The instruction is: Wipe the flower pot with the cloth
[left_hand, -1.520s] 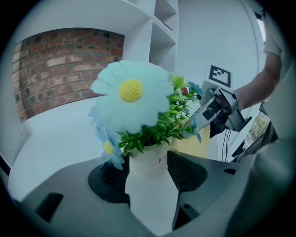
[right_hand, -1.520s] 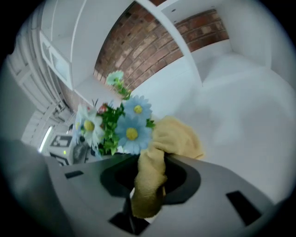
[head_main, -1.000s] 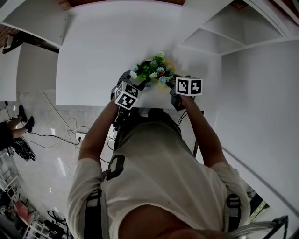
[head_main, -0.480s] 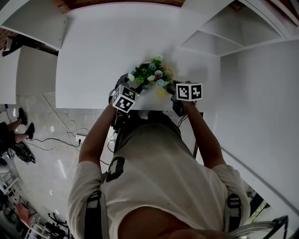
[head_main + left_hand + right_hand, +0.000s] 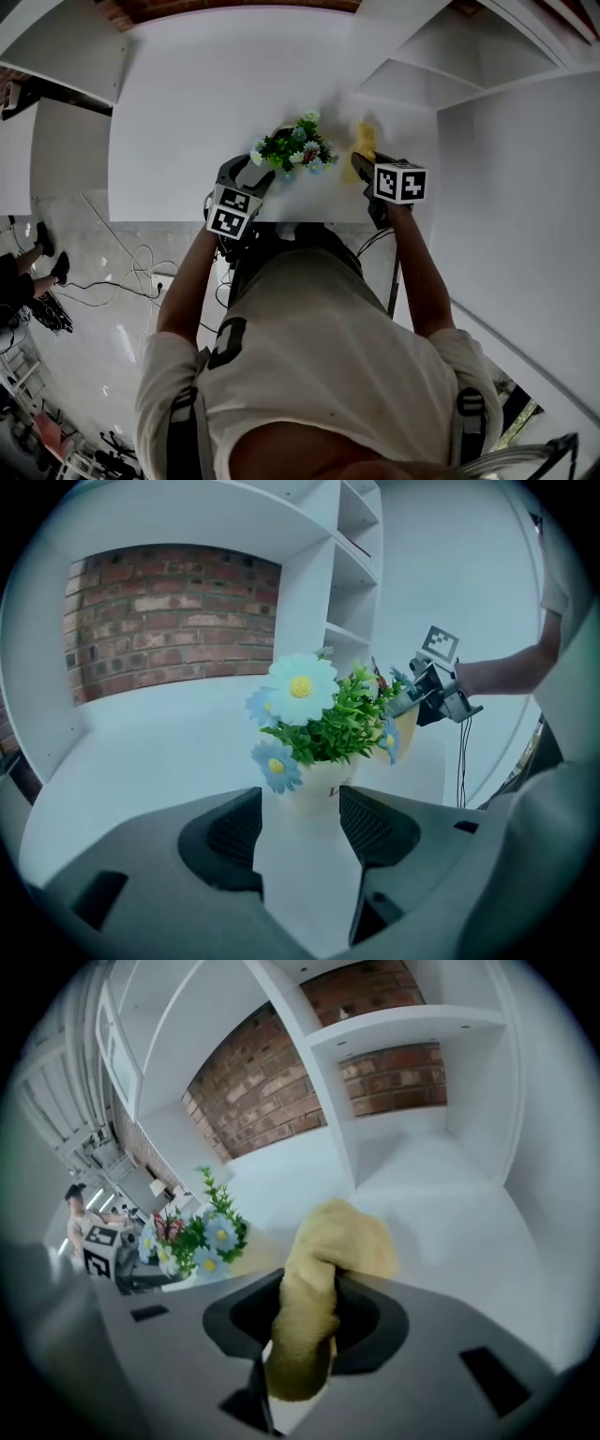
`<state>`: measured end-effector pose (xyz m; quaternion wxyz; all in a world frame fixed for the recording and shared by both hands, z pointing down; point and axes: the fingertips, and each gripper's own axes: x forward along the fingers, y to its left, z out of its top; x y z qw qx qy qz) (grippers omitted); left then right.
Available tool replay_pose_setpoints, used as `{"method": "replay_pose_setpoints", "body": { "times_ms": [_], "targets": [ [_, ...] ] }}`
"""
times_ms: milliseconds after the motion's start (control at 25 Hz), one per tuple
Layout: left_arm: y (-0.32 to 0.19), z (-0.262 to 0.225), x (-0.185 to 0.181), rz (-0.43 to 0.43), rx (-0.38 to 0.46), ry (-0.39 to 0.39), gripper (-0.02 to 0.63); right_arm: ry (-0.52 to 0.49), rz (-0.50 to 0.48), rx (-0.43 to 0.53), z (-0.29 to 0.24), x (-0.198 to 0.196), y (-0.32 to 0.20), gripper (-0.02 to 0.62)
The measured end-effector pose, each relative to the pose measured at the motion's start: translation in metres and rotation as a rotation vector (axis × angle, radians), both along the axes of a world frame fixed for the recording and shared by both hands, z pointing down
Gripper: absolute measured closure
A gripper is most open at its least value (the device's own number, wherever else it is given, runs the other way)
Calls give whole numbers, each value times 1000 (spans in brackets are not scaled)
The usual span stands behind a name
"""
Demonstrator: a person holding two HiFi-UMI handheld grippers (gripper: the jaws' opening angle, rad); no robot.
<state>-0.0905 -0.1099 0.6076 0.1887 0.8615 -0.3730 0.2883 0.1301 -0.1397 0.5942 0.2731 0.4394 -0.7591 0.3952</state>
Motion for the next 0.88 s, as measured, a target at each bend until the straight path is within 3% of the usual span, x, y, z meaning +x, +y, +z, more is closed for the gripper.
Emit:
{"method": "replay_pose_setpoints", "body": {
  "times_ms": [160,240,440,560,720,880],
  "targets": [
    [8,-3,-3,-51,-17,18,334,178,-104,3,33,6,4,428],
    [13,-3,-5,-73,-23,17,334,238,-145,-12,49,9,8,332],
    [22,-6,-9,-151,-20,10,336,251,-178,46,45,17,3,255],
    [24,-11,-12,-224,-14,13,336,191,-166,90,27,26,-6,252],
    [27,-23,-19,-333,8,15,336,-33,-118,111,-4,24,-16,252],
    [36,-40,-23,-380,32,9,416,-211,-180,108,-29,3,-4,288]
  ]
}}
